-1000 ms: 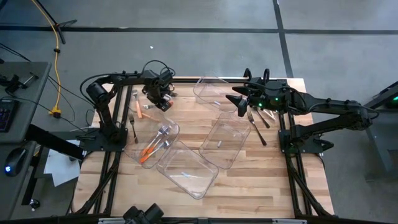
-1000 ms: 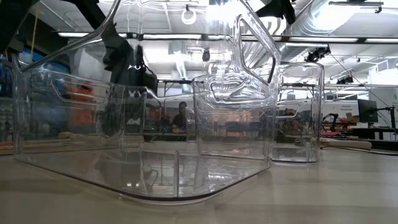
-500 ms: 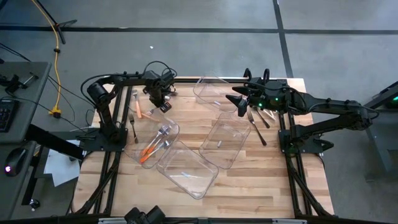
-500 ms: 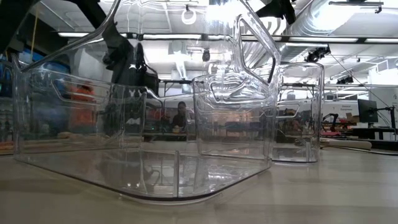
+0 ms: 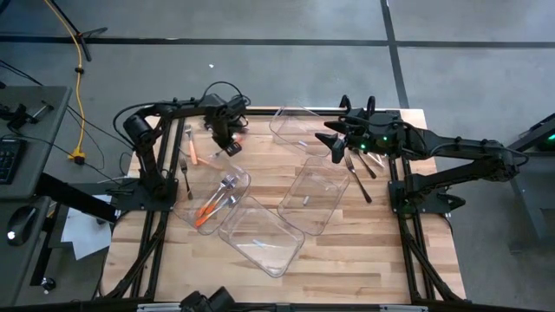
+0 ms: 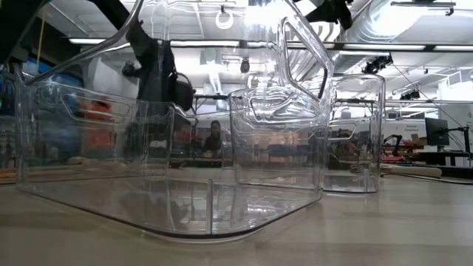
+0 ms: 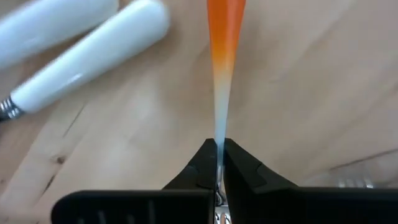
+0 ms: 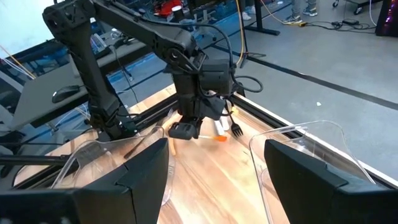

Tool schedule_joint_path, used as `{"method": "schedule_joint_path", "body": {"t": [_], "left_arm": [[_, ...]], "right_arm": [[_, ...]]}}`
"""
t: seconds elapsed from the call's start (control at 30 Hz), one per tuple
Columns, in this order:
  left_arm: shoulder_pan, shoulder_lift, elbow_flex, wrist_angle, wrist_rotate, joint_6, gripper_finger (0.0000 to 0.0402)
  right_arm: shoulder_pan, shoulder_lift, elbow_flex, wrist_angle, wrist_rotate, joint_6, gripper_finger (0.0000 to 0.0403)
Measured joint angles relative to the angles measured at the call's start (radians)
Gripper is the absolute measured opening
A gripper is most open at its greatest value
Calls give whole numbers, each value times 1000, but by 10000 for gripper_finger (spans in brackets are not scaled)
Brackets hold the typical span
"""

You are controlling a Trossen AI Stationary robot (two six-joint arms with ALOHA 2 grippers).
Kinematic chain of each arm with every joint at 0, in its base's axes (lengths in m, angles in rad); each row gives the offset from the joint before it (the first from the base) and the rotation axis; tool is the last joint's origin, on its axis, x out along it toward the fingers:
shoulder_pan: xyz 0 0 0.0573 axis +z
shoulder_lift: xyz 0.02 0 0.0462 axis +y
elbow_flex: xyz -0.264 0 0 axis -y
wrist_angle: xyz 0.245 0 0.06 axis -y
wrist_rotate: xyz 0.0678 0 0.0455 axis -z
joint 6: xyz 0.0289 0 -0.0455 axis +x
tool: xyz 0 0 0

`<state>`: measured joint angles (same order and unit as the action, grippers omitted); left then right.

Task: Sort silverware by color (type)
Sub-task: Put the orange fork into the middle left transparent bin

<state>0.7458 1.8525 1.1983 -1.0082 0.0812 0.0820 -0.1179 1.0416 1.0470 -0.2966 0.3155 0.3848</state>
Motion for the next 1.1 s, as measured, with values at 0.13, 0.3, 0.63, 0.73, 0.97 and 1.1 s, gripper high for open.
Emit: {"method": "schedule_joint_path", "body": {"t": [0.13,0.3,0.63,0.73,0.97,1.1], "left_arm": [[-17,-47,42,-10,4,17,1],[-21,-176,58,7,14,12,1],[-90,-621,-103,417,151,-226,0],[-166,-751,-203,639,177,-316,0],[-408,-927,-378,1019,133,-485,0],[-549,-942,-406,1116,63,-449,0]], "right_arm": [[0,0,0,0,0,-1,249],[0,0,0,0,0,-12,249],[0,0,0,1,-39,-27,249],[0,0,0,1,-65,-27,249],[0,0,0,36,-93,-93,249],[0,0,0,93,-144,-178,249]]}}
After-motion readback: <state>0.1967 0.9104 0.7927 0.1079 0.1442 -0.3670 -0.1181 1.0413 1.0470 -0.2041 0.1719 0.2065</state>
